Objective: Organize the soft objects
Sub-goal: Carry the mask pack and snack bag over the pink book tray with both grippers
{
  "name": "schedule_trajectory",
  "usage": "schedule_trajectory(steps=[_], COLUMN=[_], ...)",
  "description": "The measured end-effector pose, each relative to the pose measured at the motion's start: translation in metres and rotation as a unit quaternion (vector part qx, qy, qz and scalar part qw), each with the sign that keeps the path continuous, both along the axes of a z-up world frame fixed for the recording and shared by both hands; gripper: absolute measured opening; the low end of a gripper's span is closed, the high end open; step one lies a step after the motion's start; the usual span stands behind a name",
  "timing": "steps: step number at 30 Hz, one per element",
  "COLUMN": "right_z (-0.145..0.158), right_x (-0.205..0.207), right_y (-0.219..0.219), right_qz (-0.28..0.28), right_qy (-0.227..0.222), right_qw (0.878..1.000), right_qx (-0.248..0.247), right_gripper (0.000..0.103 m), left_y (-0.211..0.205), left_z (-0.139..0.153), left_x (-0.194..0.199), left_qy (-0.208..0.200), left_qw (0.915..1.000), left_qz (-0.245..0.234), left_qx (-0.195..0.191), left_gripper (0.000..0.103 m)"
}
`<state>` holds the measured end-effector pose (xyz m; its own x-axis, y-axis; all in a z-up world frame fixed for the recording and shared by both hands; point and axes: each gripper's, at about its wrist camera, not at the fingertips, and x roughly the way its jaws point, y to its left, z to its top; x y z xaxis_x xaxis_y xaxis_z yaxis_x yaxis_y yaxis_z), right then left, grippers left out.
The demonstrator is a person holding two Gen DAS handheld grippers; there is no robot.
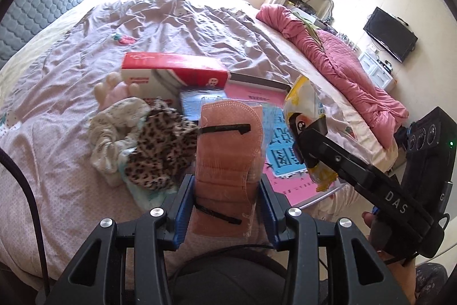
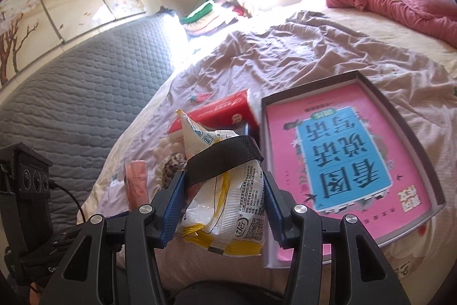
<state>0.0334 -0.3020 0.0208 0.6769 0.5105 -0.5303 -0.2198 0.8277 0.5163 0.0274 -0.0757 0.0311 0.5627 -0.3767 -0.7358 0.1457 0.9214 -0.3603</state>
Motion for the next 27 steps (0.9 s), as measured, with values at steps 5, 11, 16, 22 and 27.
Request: schedule_trajectory(steps=[5,11,16,22,27], right_z=[-0.001,-0.01,-0.021,-0.031,-0.038], right_x=[-0.001,-0.003,0.0,0.005,0.008], right_y=[-0.025,-0.055,-0.077,-0.094,-0.103], right_qz=[-0.028,-0.067,-0.094,-0.115,-0.12], right_qy=[-0.006,-0.005,0.004,0.01,0.013], right_qw=[1.0,0.998,0.995,0.993,0.992], right_qx=[0.001,-0.014,-0.015,-0.034,-0.047], right_gripper=[0.054,0.054,0.054,0.054,0.054], left_y=[-0.032,-0.063,-0.087,-0.112,-0.119], left_z=[0.001,-0.004,-0.011,-0.022,-0.031], left_x=[0.007,0.02,0.032,0.042,0.048], left_qy=[0.002,0.011,0.019,0.03,0.04], left_qw=[0.9996,0.9985,0.9971,0.9953,0.9943], left_qz=[-0.025,-0.048,-0.064,-0.078,-0.081], left_qx=[0.014,0.026,0.037,0.05,0.057], left_gripper=[0.043,0.043,0.043,0.043,0.043])
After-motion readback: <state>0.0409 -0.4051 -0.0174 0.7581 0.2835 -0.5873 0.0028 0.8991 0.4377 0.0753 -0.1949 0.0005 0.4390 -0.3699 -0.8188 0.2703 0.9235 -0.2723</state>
